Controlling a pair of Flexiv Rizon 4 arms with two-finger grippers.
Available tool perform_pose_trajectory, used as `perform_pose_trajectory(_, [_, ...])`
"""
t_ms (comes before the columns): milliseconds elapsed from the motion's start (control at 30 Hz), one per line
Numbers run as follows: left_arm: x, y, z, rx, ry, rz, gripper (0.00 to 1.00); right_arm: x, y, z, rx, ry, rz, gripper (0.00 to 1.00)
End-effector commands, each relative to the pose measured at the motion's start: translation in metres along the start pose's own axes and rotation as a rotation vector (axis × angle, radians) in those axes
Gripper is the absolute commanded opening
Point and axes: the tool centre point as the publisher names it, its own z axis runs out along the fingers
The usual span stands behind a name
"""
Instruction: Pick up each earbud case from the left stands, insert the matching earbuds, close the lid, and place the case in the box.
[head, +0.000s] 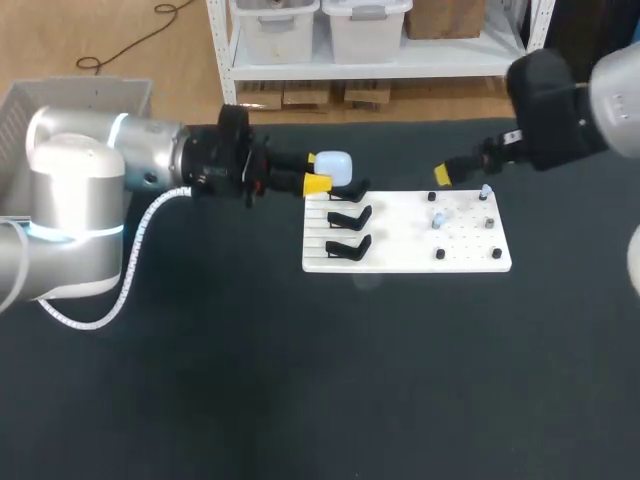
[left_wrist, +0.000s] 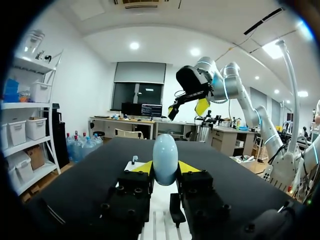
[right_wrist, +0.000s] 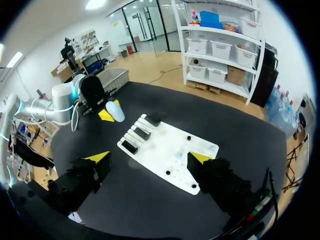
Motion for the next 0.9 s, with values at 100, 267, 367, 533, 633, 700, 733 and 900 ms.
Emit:
perform_pose_trajectory(100, [0.006, -0.001, -0.001, -0.003, -0.007, -0.001, 0.0, -0.008, 0.02, 0.014, 0.181, 0.008, -0.021, 1.0])
perform_pose_trajectory(267, [0.01, -0.002, 0.0, 0.002, 0.002, -0.007, 0.0, -0.011, 0.03, 0.019, 0.167, 0.019, -0.034, 1.0])
perform_pose_trajectory(367, [0.011, -0.001, 0.001, 0.005, 0.01, -0.006, 0.0, -0.009, 0.034, 0.021, 0.159, 0.038, -0.034, 1.0])
perform_pose_trajectory(533, [0.012, 0.0, 0.003, 0.009, 0.008, -0.004, 0.0, -0.005, 0.041, 0.024, 0.149, 0.095, -0.031, 1.0])
perform_pose_trajectory(633, [0.012, 0.001, 0.004, 0.011, 0.005, 0.002, 0.0, -0.005, 0.045, 0.027, 0.143, 0.129, -0.027, 1.0])
perform_pose_trajectory(700, [0.012, 0.001, 0.005, 0.012, 0.003, 0.005, 0.0, -0.005, 0.049, 0.029, 0.14, 0.149, -0.028, 1.0])
perform_pose_trajectory(733, [0.012, 0.002, 0.005, 0.012, 0.002, 0.006, 0.0, -0.005, 0.05, 0.03, 0.139, 0.156, -0.029, 1.0])
perform_pose_trajectory(900, [0.012, 0.002, 0.006, 0.009, 0.0, 0.013, 0.0, -0.004, 0.054, 0.037, 0.117, 0.195, -0.016, 1.0])
